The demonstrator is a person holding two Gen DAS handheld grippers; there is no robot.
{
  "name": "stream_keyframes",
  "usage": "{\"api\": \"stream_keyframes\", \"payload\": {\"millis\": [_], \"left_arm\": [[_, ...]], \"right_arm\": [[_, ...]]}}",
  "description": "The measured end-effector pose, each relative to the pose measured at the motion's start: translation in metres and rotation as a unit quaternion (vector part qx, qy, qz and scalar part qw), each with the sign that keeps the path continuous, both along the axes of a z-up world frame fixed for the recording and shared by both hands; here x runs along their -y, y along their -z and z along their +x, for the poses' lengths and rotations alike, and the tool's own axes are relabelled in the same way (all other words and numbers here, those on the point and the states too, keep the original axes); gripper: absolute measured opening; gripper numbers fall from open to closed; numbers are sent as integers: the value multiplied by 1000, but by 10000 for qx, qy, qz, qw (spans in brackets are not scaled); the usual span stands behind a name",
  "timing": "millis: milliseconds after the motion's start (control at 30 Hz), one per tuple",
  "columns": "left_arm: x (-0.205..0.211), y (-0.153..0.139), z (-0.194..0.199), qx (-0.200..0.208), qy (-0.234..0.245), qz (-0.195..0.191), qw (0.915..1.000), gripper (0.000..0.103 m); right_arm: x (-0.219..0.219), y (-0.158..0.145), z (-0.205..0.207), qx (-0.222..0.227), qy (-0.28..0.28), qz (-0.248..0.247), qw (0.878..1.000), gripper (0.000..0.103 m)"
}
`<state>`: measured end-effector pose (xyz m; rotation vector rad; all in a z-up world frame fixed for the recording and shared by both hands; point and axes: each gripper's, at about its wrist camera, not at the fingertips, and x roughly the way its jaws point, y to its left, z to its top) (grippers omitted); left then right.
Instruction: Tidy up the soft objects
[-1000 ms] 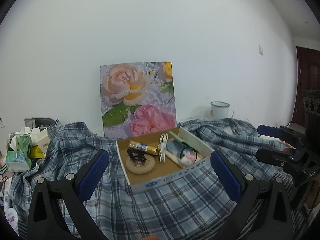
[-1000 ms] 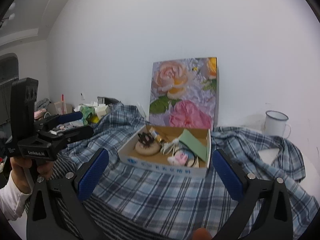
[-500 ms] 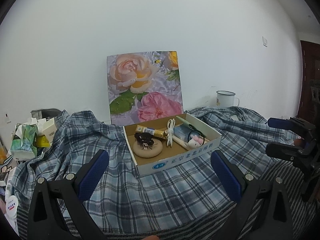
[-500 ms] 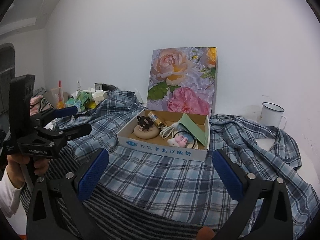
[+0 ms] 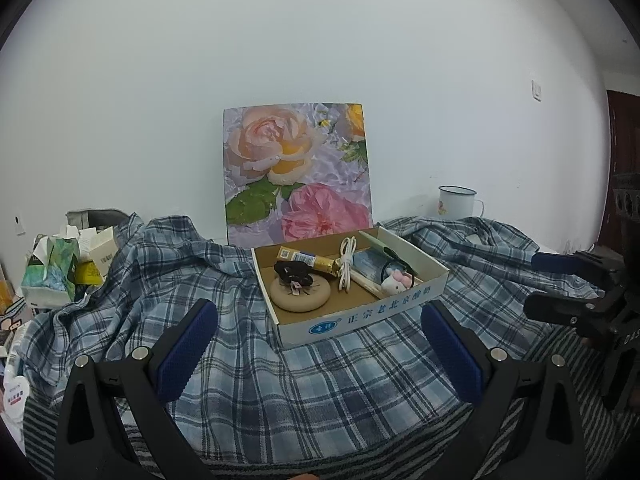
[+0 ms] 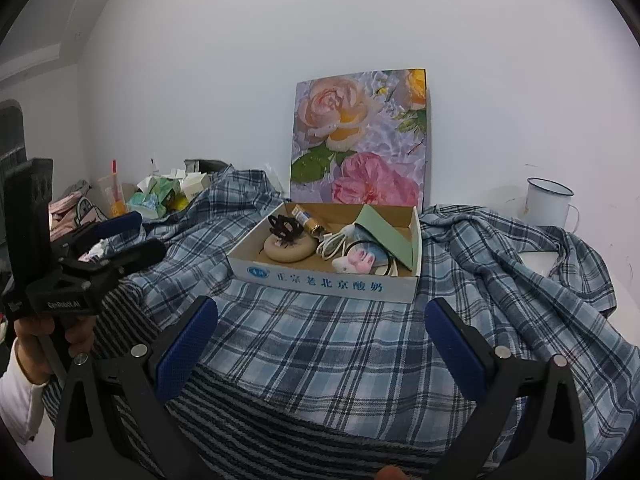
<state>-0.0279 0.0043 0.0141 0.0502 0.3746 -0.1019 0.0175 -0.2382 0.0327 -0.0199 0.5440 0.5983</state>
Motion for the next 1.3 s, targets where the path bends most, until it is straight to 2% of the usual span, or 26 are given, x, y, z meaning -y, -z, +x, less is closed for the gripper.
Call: {"api": "stream_keyframes", "payload": {"millis": [167,300,1300], "left_arm": [[-2,3,9,-232,-33,-21,9997,103],[-4,5,9,-285,143,-124,9994,103],[-1,5,10,-281,162,-83,9994,103]], "right_arm": [[-7,2,-1,22,-59,-191,9998,103],[-12,4,-1,-10,-98,-321,9994,103],[-13,8,1,-85,-93,-294,9995,103]]}}
